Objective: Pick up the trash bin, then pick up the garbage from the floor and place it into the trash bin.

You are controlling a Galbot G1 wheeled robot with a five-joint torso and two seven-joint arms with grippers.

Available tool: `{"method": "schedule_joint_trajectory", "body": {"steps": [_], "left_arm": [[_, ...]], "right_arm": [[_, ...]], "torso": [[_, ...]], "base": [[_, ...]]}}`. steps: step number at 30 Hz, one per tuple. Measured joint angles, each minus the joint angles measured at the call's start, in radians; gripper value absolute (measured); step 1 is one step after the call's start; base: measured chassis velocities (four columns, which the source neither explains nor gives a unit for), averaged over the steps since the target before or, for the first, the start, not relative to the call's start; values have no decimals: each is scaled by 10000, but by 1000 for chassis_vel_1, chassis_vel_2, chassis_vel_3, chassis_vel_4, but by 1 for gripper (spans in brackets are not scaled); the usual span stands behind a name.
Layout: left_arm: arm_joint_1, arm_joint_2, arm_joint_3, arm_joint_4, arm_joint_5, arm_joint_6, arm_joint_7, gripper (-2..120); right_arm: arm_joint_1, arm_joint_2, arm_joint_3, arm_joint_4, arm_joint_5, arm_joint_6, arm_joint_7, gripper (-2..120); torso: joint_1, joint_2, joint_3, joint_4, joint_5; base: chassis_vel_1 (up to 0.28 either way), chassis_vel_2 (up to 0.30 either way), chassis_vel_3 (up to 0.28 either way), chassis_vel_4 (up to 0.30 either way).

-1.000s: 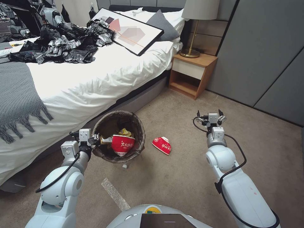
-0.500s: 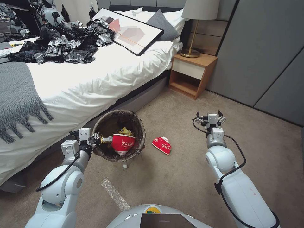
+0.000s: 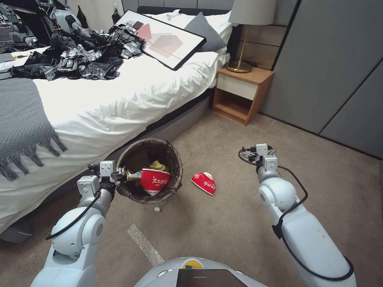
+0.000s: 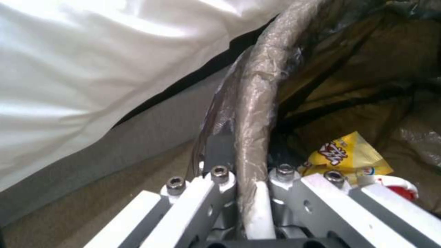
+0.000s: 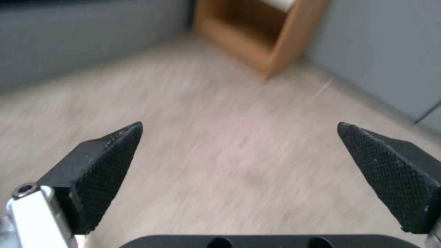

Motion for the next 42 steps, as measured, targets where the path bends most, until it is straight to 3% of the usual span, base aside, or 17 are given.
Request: {"method": "schedule_joint_trajectory", "body": {"steps": [1,4,15,34,42], "left_arm": [[5,3,-7,-5,3,3,1,0],[40,-5,-46,-16,10,3,9,0],[37,-64,-90,1,39,-1,34,0],[36,-117,-70,159,91,-39,61,0],[13,-89,-66,230,97,-55,79,0]], "right_arm": [[451,-319,-366,-109,939,-738,128,100],[1028,-731,-989,-410,1808,-1102,118,100],[2061,-1023,-2643,-1874,1830,-1139,-1130,100],[3156,-719,-4378,-3523,1385,-1072,-1661,100],[4406,457,-5610,-5656,765,-1048,-2326,100]], "torso": [[0,0,0,2,-1],[0,0,0,2,-1],[0,0,0,-1,0],[0,0,-1,0,-1],[0,-1,0,2,-2]], "base": [[0,0,0,0],[0,0,0,0],[0,0,0,0],[0,0,0,0],[0,0,0,0]]}}
